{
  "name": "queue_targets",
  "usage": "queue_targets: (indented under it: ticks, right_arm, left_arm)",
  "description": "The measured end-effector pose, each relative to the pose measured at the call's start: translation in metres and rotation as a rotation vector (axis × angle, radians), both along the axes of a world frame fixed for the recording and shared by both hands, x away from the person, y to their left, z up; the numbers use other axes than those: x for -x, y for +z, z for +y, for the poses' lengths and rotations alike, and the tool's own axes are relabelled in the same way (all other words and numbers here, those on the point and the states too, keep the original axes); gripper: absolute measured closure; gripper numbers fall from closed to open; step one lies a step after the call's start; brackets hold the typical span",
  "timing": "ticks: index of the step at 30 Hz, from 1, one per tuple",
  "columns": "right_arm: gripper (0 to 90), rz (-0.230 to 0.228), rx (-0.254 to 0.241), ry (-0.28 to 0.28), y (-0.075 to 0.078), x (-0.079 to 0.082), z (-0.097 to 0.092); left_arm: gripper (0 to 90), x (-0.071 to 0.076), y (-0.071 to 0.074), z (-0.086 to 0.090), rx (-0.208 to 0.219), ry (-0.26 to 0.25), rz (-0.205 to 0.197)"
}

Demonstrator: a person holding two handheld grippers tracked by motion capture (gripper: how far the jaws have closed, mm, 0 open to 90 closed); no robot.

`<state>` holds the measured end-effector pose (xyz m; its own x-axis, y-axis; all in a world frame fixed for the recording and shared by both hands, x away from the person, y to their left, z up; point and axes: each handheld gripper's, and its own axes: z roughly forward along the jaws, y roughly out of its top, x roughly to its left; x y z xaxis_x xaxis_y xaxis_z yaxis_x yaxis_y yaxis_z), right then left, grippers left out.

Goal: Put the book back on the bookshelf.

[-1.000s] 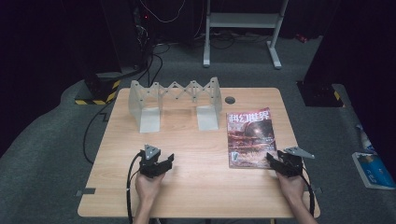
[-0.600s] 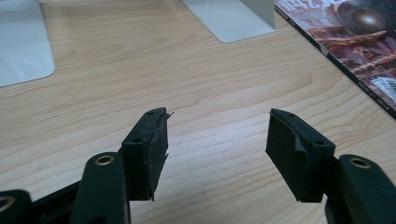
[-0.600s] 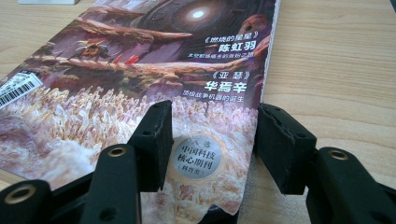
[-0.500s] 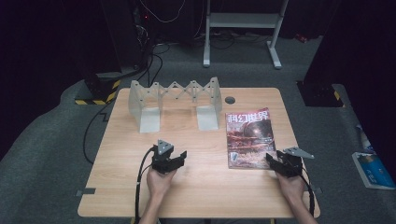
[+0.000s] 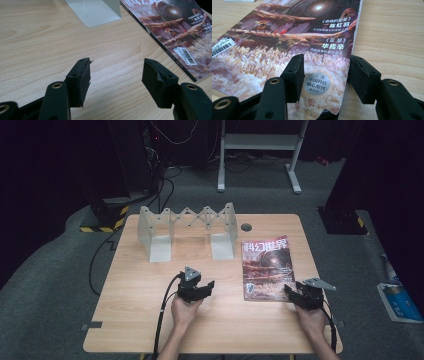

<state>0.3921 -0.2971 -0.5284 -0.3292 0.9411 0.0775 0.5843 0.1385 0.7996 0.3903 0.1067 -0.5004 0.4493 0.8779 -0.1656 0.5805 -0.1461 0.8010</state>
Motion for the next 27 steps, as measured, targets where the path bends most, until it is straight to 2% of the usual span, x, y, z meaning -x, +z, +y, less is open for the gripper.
queue_targets:
  ticks: [6,12,24,26,27]
  right_arm:
    - [47.1,0.000,-0.001,-0.001,0.000,0.000,0.000]
    - [47.4,0.000,0.002,0.016,0.000,0.001,0.001]
    - [47.5,0.008,-0.011,0.021,0.000,0.001,0.001]
    - [47.5,0.008,-0.010,0.026,0.000,0.001,0.001]
    - [47.5,0.008,-0.010,0.026,0.000,0.001,0.001]
  left_arm:
    - [40.1,-0.003,-0.002,-0.010,0.025,-0.009,0.009]
    - [39.9,-0.010,0.000,-0.027,-0.009,-0.047,0.008]
    - [40.4,-0.019,-0.007,-0.052,0.022,-0.064,0.015]
    - [40.4,-0.023,-0.006,-0.062,0.008,-0.087,0.025]
    - [40.4,-0.023,-0.006,-0.062,0.008,-0.087,0.025]
